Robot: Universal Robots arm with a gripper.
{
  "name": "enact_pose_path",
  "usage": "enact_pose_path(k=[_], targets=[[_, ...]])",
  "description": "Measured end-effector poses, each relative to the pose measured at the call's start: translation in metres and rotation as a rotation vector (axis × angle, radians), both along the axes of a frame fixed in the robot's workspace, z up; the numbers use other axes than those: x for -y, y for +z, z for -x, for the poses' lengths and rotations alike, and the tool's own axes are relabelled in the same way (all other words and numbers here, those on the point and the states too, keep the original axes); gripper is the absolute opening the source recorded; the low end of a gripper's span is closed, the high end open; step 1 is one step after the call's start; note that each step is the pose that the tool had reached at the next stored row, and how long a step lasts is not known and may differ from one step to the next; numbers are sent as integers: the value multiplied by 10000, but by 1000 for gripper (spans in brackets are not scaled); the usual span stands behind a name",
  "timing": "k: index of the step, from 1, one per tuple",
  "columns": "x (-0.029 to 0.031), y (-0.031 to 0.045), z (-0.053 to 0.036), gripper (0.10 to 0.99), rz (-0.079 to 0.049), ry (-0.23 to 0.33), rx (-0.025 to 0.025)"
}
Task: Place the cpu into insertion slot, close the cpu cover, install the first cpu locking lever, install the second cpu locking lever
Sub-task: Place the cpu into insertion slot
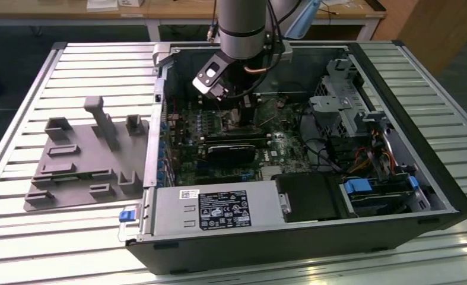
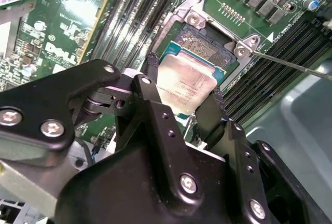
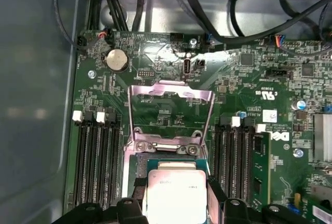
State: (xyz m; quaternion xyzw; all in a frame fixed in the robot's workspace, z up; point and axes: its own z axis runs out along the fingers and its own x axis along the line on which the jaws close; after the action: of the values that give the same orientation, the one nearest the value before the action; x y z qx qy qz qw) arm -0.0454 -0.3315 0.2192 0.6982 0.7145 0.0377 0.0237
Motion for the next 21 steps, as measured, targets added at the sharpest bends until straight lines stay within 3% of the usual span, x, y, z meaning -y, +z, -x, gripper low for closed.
enact_pose_path(k=[5, 14, 21], targets=[[-38, -40, 4, 537, -3, -1, 2], [-55, -151, 19, 537, -1, -9, 1], [-59, -192, 32, 537, 0, -452, 0]])
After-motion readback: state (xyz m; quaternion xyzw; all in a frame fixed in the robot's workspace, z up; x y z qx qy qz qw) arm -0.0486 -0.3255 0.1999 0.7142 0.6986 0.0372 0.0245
